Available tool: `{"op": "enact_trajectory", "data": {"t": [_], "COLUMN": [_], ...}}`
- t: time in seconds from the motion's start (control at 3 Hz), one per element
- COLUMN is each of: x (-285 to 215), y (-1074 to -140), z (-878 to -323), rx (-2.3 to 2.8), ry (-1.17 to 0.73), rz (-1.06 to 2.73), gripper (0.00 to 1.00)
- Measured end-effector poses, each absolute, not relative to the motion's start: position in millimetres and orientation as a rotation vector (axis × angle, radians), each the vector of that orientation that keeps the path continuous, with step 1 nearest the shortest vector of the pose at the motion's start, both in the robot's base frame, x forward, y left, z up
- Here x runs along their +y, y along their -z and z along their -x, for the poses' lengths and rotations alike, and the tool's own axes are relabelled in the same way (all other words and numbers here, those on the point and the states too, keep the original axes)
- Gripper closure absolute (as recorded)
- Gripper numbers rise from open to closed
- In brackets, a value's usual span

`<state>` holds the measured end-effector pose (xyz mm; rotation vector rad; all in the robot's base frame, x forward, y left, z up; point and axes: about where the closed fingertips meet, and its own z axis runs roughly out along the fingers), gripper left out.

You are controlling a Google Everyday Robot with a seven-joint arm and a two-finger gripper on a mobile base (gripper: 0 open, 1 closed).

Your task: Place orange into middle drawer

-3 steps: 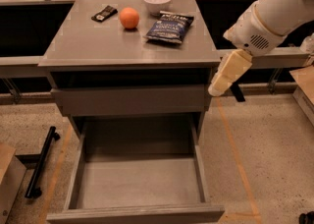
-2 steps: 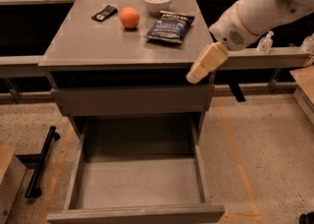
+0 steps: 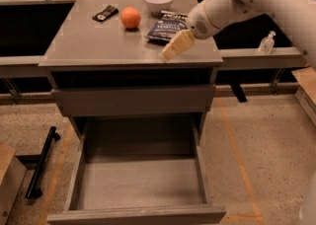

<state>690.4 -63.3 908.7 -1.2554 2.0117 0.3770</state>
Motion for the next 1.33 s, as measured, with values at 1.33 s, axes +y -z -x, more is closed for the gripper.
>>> {"op": "enact_trajectory", "data": {"t": [1.33], "x": [-26], "y": [-901], "z": [-750], "rx": [1.975], "ry": [-0.41], "rz": [1.082], "gripper": [0.0]}}
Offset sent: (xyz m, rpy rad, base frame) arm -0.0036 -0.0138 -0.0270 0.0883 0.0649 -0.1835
